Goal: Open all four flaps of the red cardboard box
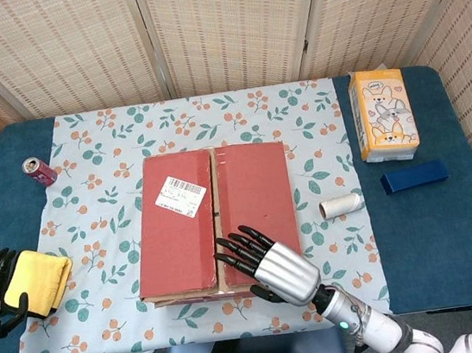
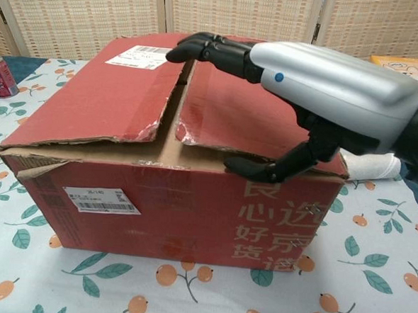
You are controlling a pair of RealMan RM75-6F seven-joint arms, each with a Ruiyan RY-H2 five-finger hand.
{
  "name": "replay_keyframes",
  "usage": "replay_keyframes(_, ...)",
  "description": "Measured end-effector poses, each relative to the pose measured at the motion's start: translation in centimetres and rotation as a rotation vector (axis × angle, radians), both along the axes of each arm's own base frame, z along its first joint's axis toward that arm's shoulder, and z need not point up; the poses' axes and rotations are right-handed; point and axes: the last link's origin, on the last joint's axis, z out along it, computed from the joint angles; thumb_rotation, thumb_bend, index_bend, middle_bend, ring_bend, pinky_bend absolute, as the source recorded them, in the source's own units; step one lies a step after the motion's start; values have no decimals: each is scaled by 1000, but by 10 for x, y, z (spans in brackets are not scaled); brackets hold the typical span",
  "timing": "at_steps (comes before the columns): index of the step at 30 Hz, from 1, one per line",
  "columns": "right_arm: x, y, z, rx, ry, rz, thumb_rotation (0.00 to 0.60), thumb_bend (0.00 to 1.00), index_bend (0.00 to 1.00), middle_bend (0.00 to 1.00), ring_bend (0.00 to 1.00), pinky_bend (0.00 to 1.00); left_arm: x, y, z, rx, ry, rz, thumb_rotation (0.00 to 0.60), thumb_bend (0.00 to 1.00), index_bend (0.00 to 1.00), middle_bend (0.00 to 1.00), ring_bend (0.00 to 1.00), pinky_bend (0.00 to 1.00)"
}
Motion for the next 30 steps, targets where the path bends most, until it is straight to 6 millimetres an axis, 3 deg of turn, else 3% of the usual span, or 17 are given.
replay_keyframes(18, 25, -23, -15, -14, -45, 16, 600, 398, 0, 0, 0, 0, 0, -1, 3, 14, -7, -4, 600, 544, 118, 103, 72, 78)
replay_keyframes(24, 24, -22, -3, -56, -85, 22, 600, 398, 0, 0, 0, 0, 0, -2, 4, 16, -4, -5, 600, 544, 119, 103, 72, 77)
replay_keyframes(30, 12, -15, 22, -147, -122, 22, 600, 398, 0, 0, 0, 0, -4, 1, 5, 23, -5, 11, 600, 544, 122, 103, 72, 78)
